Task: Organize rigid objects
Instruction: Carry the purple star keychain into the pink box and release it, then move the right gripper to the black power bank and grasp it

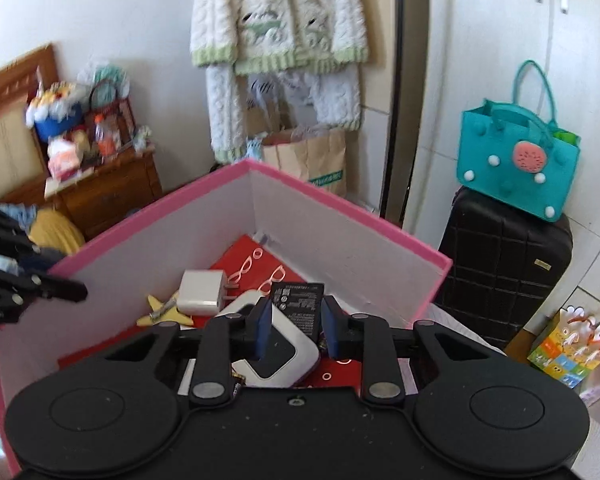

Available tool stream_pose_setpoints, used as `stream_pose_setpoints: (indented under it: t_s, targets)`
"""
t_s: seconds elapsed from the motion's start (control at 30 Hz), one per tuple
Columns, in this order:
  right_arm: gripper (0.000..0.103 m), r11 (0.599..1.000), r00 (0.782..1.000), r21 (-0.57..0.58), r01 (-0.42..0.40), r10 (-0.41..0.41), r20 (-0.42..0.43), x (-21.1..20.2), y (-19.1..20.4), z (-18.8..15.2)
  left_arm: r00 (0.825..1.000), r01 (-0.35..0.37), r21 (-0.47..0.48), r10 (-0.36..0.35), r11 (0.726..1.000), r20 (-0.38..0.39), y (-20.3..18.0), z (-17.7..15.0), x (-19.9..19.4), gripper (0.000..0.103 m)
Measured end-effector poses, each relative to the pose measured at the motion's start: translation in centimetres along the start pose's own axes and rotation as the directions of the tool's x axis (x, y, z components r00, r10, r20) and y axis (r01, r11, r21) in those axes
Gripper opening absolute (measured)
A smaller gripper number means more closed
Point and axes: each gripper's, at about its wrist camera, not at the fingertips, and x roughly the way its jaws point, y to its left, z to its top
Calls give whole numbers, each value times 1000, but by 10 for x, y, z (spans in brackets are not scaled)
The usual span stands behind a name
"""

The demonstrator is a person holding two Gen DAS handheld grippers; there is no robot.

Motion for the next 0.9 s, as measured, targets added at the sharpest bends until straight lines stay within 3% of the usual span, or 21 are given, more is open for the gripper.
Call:
stream_pose_setpoints:
  t_s: [0.2, 0.37, 0.47, 0.53, 0.67, 0.73, 0.9]
  targets:
    - [34, 998, 995, 62, -7, 0, 100, -56, -10, -13, 1000, -8, -3, 8, 1000, 11, -1, 0, 1, 9]
    - [38, 979, 989, 182, 88, -108, 104, -103, -31, -49, 1000, -8, -17, 9, 1000, 22, -1, 0, 1, 9]
    - [41, 945, 975, 266, 190, -212, 59, -124, -46, -80, 999, -11, -26, 11, 1000, 33, -1, -1, 1, 9]
    - [48, 920, 961, 299, 253, -274, 31, -133, -54, -99, 999, -9, -34, 11, 999, 36, 0, -1, 2, 9]
    - [60, 883, 943, 357, 305, -333, 16, -138, -61, -130, 999, -14, -38, 15, 999, 44, -2, -1, 3, 9]
    - [71, 868, 940, 384, 314, -341, 2, -134, -64, -149, 998, -11, -38, 13, 999, 61, -1, -2, 2, 9]
    - [72, 742, 890, 509, 436, -439, -122, -111, -75, -188, 996, 7, -57, -2, 998, 85, 3, -2, -4, 9]
